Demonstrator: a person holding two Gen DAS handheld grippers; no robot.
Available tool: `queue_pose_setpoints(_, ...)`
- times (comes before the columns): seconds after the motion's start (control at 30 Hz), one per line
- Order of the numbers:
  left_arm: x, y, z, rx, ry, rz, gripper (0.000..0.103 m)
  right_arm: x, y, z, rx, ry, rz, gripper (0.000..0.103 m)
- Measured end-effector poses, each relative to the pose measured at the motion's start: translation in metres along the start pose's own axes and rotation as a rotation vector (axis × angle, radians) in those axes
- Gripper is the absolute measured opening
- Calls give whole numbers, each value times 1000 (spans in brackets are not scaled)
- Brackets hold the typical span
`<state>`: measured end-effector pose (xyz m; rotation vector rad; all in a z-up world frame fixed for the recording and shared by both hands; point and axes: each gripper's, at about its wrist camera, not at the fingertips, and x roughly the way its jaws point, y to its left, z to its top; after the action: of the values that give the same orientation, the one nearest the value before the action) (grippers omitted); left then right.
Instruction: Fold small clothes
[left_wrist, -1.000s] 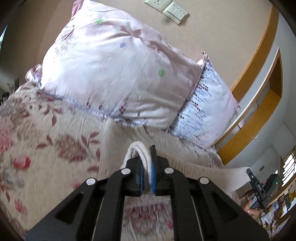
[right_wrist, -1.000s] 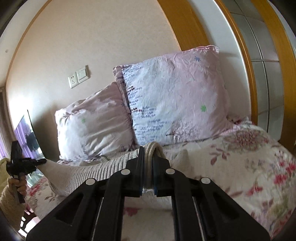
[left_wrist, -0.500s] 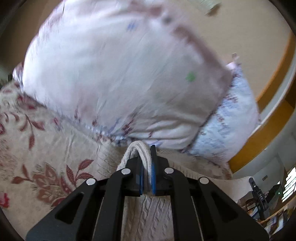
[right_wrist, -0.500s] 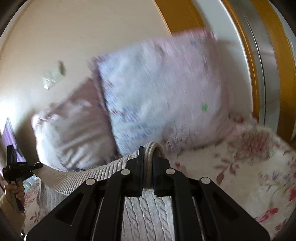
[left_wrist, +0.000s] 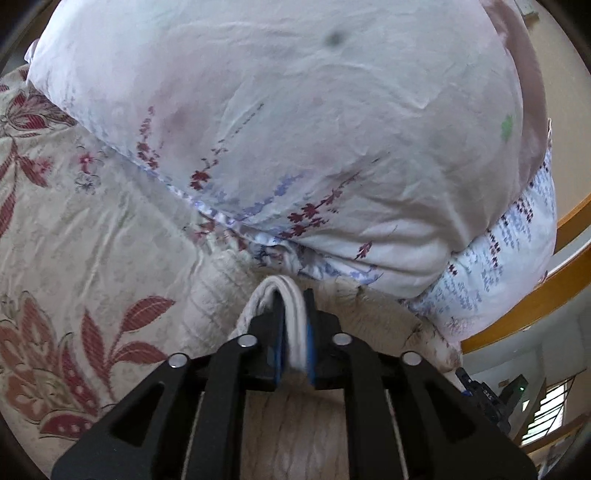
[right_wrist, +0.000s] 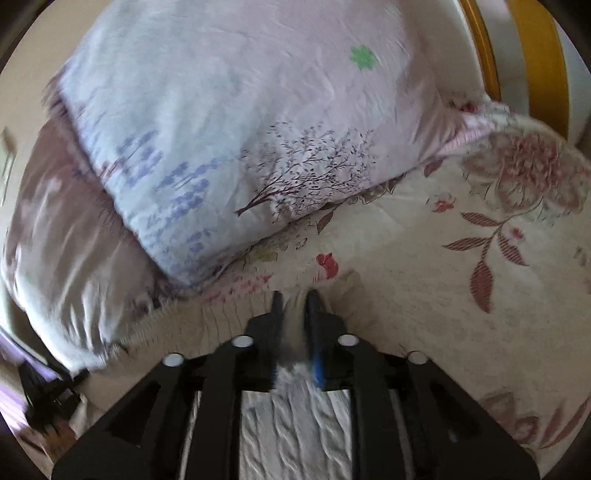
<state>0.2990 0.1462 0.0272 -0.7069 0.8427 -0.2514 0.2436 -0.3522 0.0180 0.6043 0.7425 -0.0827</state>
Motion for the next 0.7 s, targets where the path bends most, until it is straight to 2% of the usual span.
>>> queue_pose_setpoints(0.03,-1,-1,1,-2,-9,-8,22,-1,2,4,4,-21,-8,45)
queue_pose_setpoints(0.07,-3,-2,1,-3,-20,-17,32,-4,4,6,-1,-42,-5,51)
queue_pose_setpoints(0.1,-8,-4,1,1,-36,-24,38,-7,6,8,-13,-51,1,51)
queue_pose_setpoints(0.17,-16,-6,3,14,-56,-26,41,-17,10,8,-41,-61,3,51)
queue_pose_setpoints(0.37,-50,2,-2,52,-66,-23,41,-51,4,-4,-120,-75,-19,51)
queue_pose_setpoints(0.5,-67,5,-23,141,-45,41,41,-66,-4,-18,-176,-50,-33,49)
queue_pose_setpoints(0.7,-77,10,-52,245,-34,134,41,-68,-10,-42,-265,24,-63,40)
